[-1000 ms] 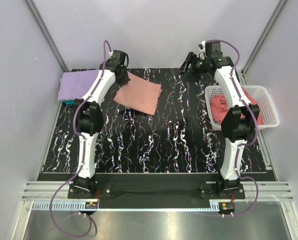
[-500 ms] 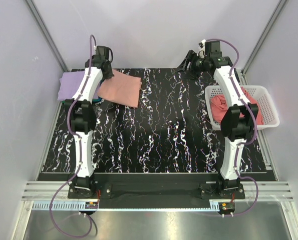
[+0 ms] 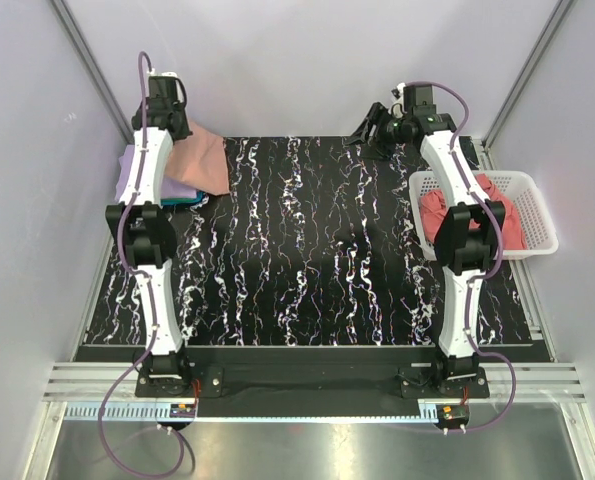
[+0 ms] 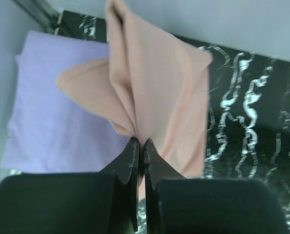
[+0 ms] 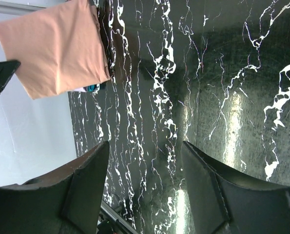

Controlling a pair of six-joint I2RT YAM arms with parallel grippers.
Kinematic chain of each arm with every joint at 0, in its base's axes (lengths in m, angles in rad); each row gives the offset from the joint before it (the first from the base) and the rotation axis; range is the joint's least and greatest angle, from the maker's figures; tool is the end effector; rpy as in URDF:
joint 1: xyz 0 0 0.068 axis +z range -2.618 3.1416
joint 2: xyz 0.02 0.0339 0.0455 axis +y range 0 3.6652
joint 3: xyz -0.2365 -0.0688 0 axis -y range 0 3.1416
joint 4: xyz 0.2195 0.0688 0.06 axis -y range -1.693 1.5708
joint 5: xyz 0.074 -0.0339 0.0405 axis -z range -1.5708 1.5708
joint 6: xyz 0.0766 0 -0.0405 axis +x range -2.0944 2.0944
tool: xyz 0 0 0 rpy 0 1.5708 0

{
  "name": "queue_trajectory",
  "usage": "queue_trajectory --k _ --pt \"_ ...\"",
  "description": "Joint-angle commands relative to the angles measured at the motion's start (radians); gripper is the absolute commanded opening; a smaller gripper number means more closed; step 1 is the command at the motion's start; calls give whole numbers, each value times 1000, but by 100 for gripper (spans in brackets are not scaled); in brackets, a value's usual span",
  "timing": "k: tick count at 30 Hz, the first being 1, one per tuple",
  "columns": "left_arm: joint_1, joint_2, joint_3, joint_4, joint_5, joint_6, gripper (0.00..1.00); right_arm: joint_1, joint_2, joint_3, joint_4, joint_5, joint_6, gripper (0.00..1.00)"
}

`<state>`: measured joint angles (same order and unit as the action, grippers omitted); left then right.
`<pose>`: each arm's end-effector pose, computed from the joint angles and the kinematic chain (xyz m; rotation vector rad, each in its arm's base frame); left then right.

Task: Fold and stack the t-shirts
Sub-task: Neatly place the folded tshirt to the corner

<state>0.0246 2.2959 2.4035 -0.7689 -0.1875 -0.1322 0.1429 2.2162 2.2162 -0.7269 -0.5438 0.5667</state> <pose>0.5059 0.0267 0.2821 -0.2757 2.2055 0.1501 0.4754 0.1084 0.2697 0.2067 2.3598 0.9811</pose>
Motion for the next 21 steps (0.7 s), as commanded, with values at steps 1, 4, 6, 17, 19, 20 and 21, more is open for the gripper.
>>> queue_trajectory --k 1,4,6,17,19,20,21 --pt "87 -76 -10 40 -27 63 0 -6 25 60 23 -38 18 68" --pt "165 -40 6 75 -27 68 0 -8 60 88 21 -44 18 68" --pt "227 8 35 106 20 37 0 -9 77 105 18 -50 19 68" --pt "268 137 -67 217 2 37 45 -49 161 189 14 -71 42 69" --pt "265 129 -82 192 -17 45 58 -66 165 192 14 -71 42 69" --pt "255 113 -102 200 -26 48 63 -69 166 192 12 -71 41 70" --pt "245 90 -124 235 -45 57 66 -72 169 194 15 -74 41 70"
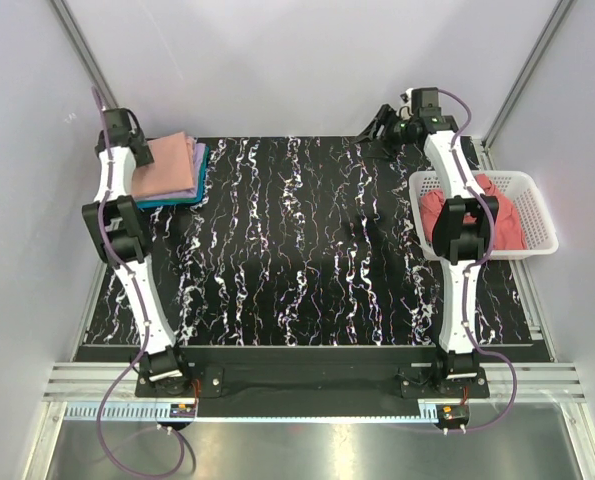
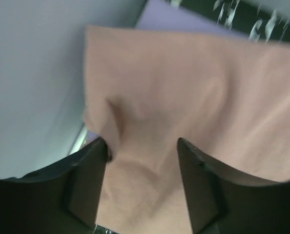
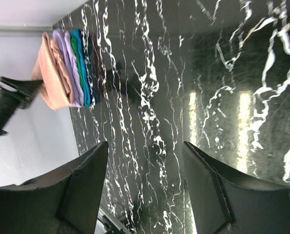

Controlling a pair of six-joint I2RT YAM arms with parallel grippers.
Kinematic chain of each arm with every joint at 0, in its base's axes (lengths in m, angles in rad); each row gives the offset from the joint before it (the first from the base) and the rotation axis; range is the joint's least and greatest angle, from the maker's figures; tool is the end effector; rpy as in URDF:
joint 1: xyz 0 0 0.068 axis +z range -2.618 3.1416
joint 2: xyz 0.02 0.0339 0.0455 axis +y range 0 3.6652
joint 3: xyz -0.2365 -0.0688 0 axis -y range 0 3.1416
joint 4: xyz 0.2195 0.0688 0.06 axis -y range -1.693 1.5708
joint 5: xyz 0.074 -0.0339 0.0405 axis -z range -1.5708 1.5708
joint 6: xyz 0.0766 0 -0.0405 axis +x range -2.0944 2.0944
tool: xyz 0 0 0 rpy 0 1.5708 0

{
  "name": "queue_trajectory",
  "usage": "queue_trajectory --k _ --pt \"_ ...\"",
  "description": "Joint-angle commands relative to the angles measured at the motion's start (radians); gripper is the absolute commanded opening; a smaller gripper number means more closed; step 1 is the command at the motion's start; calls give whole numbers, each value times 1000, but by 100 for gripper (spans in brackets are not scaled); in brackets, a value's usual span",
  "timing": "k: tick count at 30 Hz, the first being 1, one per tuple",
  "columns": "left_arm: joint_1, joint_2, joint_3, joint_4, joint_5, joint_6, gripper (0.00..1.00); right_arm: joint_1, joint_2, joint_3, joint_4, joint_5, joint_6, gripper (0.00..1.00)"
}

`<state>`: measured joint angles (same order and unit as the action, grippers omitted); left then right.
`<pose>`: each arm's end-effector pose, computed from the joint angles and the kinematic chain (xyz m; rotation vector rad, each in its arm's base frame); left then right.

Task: Fold and stack the t-shirts
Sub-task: Neatly place the folded tshirt to the corner

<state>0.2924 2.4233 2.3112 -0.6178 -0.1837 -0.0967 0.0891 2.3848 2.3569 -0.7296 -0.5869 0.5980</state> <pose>0.5075 0.1674 0.2046 -0.5384 2.2418 0.3118 0.5073 0.0879 0.2351 0.2984 2.3743 1.0194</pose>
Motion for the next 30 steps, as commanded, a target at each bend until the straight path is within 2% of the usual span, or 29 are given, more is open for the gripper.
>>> queue_trajectory --k 1,2,5,8,11,12,16,24,29,30 --pt "-35 -70 -89 104 -60 23 69 -22 4 54 19 -36 9 70" --pt "-62 -123 -111 124 -60 19 75 -22 5 54 16 -31 6 70" --pt "-136 -214 -182 171 -62 2 80 -23 10 47 13 -19 13 70" --pt "-200 -230 -214 194 -22 -28 82 -23 -1 50 9 -1 9 71" --pt "-242 -182 -135 141 -4 -78 83 -22 -27 45 6 4 9 71" --pt "-248 -140 -98 77 12 -86 83 -20 -45 35 2 7 9 71" --pt "-288 -109 -16 -17 -54 -77 86 -19 -93 9 -21 18 0 71" --pt "-271 -150 -102 -9 -80 -86 84 -8 -190 -119 5 33 -20 71" --pt "-159 -153 -191 -33 -31 -173 83 6 -196 -130 24 30 -12 71" --pt "-147 -153 -203 -20 27 -179 83 8 -193 -125 25 32 -10 71"
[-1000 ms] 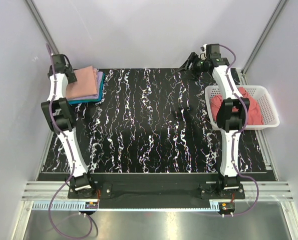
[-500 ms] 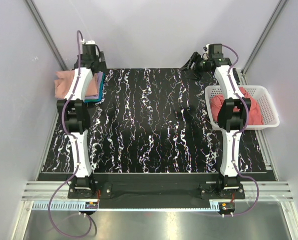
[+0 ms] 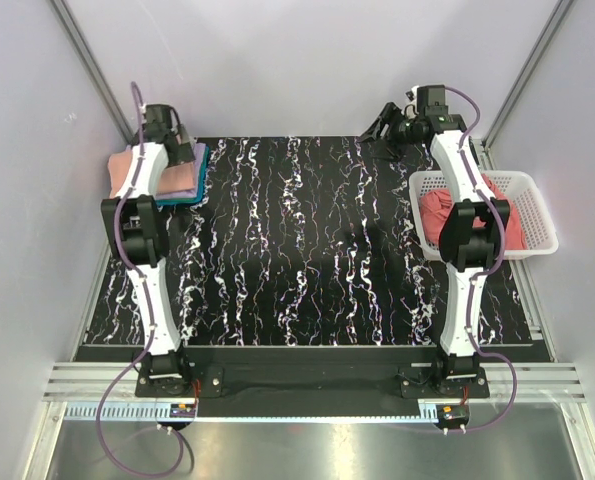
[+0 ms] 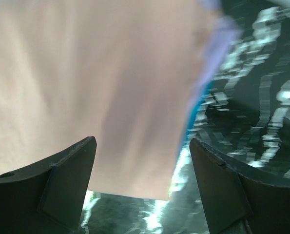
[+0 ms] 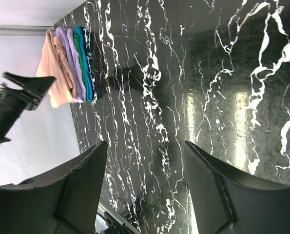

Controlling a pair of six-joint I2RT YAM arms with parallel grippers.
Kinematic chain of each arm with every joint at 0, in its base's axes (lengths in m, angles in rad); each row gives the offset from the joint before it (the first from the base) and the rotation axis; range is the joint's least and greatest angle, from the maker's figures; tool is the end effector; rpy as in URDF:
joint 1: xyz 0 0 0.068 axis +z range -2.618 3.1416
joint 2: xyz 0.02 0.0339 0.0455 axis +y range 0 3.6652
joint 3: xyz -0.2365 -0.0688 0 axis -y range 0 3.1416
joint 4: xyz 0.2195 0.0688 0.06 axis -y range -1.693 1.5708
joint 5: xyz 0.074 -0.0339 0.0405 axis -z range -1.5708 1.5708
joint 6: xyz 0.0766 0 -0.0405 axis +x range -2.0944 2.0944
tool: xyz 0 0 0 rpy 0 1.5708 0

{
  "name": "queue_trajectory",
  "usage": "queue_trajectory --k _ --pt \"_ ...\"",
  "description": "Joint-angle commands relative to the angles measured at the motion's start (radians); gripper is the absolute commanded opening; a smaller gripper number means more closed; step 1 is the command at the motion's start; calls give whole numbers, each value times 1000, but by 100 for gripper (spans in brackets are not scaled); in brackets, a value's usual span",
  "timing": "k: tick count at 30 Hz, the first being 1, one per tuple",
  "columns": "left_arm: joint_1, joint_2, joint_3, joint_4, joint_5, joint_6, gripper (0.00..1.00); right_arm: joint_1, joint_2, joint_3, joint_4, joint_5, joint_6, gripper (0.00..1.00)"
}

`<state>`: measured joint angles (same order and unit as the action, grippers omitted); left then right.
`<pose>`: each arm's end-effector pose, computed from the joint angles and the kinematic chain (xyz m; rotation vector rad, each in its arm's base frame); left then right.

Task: Fold and stack the t-shirts
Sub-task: Neatly place the folded tshirt to the corner

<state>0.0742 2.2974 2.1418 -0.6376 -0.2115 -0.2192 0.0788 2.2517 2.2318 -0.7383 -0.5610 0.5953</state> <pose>0.5051 0.0537 0.2094 -0.4439 2.3063 0.1788 0.4856 0.0792 0.2574 0.3217 2.3700 0.9831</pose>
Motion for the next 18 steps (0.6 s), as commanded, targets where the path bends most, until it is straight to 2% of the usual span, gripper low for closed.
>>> queue_trajectory --k 1,7,13,18 --pt "81 -21 -46 10 82 -52 83 21 -57 0 36 6 -8 71" --pt "53 50 55 -62 172 0 82 26 -53 -38 82 6 14 70" --pt "-16 -32 -86 -60 175 66 82 27 -38 -12 68 1 21 69" --pt "-22 -128 -261 -30 170 78 82 27 -43 32 21 9 9 69"
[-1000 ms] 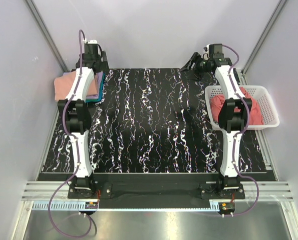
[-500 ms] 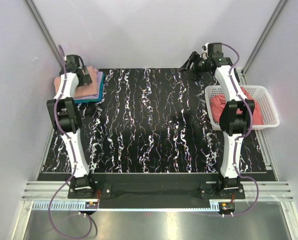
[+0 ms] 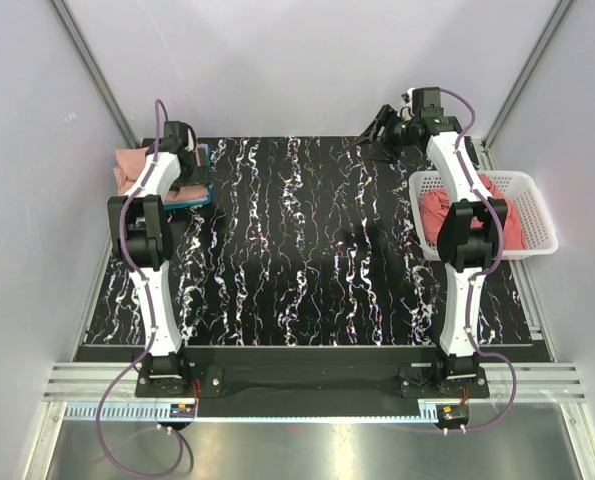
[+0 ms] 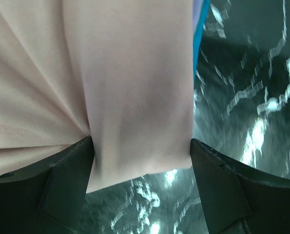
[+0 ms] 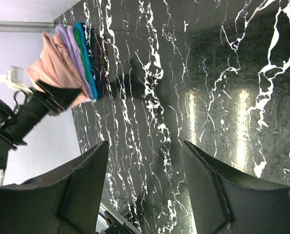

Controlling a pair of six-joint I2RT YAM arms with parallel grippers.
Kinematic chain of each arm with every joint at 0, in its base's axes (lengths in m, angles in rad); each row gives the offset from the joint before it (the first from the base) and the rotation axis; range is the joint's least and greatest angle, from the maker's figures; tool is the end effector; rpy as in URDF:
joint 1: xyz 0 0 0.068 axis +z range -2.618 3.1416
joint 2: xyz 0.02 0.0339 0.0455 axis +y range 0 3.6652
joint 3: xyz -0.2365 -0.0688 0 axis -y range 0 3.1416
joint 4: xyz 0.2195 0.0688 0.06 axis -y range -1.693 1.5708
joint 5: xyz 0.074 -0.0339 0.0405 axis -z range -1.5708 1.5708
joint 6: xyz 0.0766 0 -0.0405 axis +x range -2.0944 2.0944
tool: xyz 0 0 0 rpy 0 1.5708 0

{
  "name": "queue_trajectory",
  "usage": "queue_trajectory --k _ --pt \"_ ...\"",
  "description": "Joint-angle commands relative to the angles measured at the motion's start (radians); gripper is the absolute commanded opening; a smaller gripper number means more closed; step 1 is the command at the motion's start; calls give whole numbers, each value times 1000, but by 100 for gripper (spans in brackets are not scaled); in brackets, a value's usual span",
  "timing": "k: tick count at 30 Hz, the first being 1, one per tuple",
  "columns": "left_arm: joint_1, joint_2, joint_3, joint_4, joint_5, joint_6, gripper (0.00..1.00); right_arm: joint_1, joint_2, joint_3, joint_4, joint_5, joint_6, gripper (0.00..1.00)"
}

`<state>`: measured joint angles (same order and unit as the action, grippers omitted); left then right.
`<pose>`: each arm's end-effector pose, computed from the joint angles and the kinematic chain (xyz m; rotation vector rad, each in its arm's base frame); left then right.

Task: Fold and stack the t-shirts
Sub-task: Neatly place the folded tshirt to the corner

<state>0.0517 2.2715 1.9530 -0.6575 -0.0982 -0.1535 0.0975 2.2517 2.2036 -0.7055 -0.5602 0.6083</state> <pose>0.4829 0.0325 0.1581 -0.2984 2.5243 0.0851 0.4860 0.0884 0.2516 0.3139 2.3736 0.9969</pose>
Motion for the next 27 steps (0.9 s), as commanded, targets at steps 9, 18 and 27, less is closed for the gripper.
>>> queue_trajectory --k 9,18,27 --pt "4 -239 -126 -7 -49 16 84 27 -112 61 -91 37 -30 70" --pt "129 -144 34 -65 -43 -57 81 48 -247 -116 -11 72 -16 71" --pt "172 17 174 -119 -122 -35 63 48 -245 -127 51 46 -8 70"
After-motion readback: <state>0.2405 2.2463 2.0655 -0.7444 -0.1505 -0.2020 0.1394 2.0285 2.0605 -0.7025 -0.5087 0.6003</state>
